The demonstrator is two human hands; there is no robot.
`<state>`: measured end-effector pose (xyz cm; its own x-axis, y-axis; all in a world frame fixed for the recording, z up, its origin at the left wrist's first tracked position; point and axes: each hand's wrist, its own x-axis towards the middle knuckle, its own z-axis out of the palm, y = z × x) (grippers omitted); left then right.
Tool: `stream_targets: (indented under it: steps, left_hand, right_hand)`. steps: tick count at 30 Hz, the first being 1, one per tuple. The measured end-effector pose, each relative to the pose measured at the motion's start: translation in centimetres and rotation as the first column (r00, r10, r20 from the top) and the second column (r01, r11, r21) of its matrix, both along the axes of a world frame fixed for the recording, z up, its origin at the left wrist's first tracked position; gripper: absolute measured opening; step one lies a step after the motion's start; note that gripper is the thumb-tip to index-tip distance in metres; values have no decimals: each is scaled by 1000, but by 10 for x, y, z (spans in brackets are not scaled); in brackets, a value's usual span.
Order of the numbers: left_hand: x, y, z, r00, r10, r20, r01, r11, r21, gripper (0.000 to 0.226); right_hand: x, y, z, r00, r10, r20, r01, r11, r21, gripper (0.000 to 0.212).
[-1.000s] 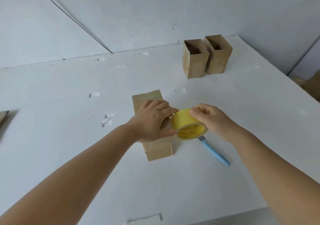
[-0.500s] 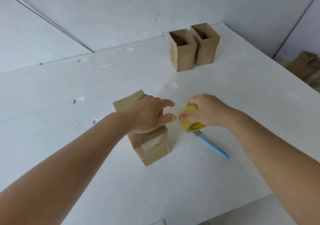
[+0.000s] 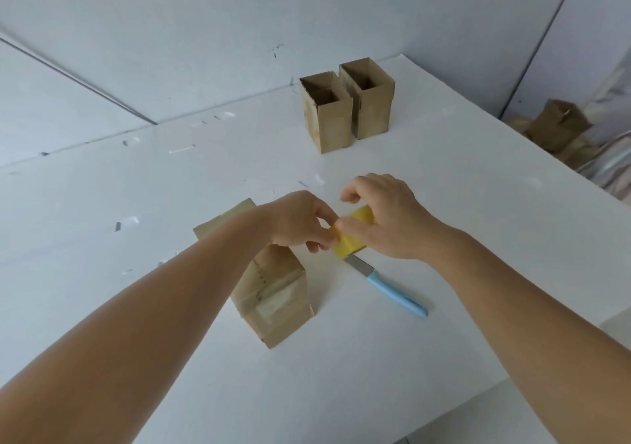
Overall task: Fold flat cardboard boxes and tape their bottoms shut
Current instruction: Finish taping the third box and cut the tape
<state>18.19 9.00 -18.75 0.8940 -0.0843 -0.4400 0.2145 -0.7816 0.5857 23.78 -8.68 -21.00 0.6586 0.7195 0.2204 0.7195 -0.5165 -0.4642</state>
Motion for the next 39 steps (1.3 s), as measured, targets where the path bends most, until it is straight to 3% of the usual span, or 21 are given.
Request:
stream_targets:
  steps: [4,7,11,14,17,24,30,33,37,39]
  left_hand:
    - [-7,6,0,988,131,86,-126,990,-59,8]
    - [-14,11,-2,962,237,138,-217,966,-140,12]
    - [-21,12,-3,936,302,180,-262,941,-216,17]
    - [-27,11,-4,931,306,199,-262,940,-217,17]
    - [-32,12,-4,924,314,217,-266,938,-222,17]
    - [-33,11,-5,908,348,234,-292,925,-243,19]
    - [-35,10,-4,900,380,215,-317,907,-279,19]
    - [-35,10,-3,893,400,208,-332,896,-295,19]
    - [-37,10,-2,882,419,214,-340,882,-326,18]
    - [-39,10,-2,883,419,210,-343,883,-322,16]
  right_hand:
    - [-8,-17,-13,988,-92,-124,99,994,50,96]
    - [-17,-26,-37,945,-213,-250,219,976,-5,112]
    - [-32,-34,-87,916,-284,-283,211,942,-262,89]
    - [-44,-34,-115,920,-329,-215,243,906,-345,64]
    - [-49,-32,-125,913,-362,-188,303,911,-282,45]
    - [-56,-42,-107,894,-406,-192,366,906,-213,30]
    - [-86,-59,-62,932,-298,-205,302,953,-17,7]
    - [-103,-62,-42,949,-274,-155,285,957,49,8]
    - [-115,-57,-23,970,-233,-61,238,968,83,35]
    - [-116,-53,-16,978,-207,16,205,977,63,37]
